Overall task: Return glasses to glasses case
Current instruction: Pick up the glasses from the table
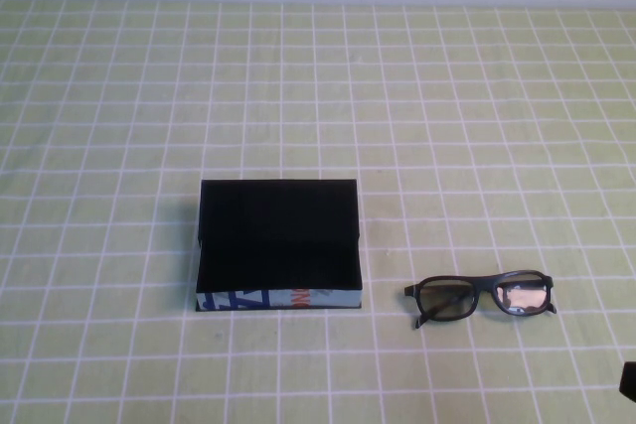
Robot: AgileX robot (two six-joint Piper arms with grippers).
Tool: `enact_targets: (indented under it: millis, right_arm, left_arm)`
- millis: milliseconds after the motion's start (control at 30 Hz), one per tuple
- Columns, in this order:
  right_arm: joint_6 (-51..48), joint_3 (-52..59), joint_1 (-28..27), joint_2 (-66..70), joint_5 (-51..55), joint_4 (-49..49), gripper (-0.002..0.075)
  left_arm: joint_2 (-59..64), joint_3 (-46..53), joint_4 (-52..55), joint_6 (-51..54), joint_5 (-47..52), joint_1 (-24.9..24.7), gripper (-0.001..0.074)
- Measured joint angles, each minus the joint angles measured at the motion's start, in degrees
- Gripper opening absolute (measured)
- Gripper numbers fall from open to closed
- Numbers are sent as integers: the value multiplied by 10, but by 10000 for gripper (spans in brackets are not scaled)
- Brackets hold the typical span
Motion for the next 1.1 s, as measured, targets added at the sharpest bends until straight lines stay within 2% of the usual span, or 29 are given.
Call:
enact_targets:
  millis: [167, 333, 467, 667, 767, 1000, 1100]
  right_arm:
    - [-89, -68, 0, 130, 80, -11, -11]
    - [-186, -119, 16, 238, 103, -36, -11]
    - [-236, -185, 100, 329, 101, -87, -11]
    - [-249, -313, 219, 486, 98, -179, -11]
    - [-273, -380, 254, 556, 96, -238, -11]
    - [-432, -476, 263, 666, 100, -320, -8]
    - [-496, -495, 258, 698, 106, -332, 29]
  left_arm:
    - [0, 0, 0, 0, 0, 0, -2]
    - [0, 0, 0, 0, 0, 0, -2]
    - [0, 0, 0, 0, 0, 0, -2]
    - [0, 0, 0, 0, 0, 0, -2]
    - [0, 0, 0, 0, 0, 0, -2]
    - [0, 0, 0, 0, 0, 0, -2]
    - [0, 0, 0, 0, 0, 0, -2]
